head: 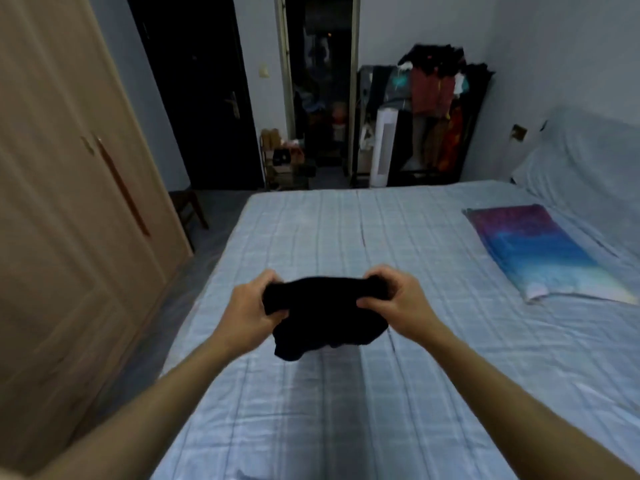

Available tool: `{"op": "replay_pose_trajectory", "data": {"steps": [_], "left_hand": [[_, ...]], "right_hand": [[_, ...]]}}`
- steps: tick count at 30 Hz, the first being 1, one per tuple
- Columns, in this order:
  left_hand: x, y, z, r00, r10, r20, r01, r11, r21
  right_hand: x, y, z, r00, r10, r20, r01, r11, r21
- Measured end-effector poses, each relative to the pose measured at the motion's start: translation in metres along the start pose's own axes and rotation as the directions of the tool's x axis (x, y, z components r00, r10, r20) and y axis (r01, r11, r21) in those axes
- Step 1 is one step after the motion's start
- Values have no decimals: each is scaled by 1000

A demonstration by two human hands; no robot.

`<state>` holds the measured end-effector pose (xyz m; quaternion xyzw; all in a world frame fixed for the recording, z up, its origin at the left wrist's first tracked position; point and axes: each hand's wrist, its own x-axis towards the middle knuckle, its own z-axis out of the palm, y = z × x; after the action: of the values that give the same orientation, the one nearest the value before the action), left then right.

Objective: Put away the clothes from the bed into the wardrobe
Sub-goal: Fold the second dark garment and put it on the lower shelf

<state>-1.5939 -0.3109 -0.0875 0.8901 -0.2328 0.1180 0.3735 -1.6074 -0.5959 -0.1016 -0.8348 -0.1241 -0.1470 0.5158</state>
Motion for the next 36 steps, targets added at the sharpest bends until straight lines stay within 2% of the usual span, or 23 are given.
{"op": "replay_pose_trajectory", "data": {"steps": [4,7,14,19,26,30,36], "left_hand": [[-84,-14,43,982,-102,159,117,989,-87],[-123,-17,53,965,-121,232,152,981,-119],[-175,-26,50,959,-166,231,205,966,-157],[-189,-29,53,942,-219,253,265,951,-162],[-137,-63,74,908,-332,256,374,917,-138],[-78,-91,103,891,-377,254,419,897,-139],[16,-133,136,830,-484,276,531,837,-132]], "right_hand": [[-93,27,26,980,173,98,-172,985,-16],[-139,30,36,967,231,105,-225,972,-70],[-189,5,63,956,286,59,-275,950,-152],[-192,6,67,932,322,165,-286,935,-208],[-136,63,75,923,360,136,-347,932,-106],[-72,122,79,910,385,155,-386,922,-27],[15,191,73,861,474,186,-489,872,40]]}}
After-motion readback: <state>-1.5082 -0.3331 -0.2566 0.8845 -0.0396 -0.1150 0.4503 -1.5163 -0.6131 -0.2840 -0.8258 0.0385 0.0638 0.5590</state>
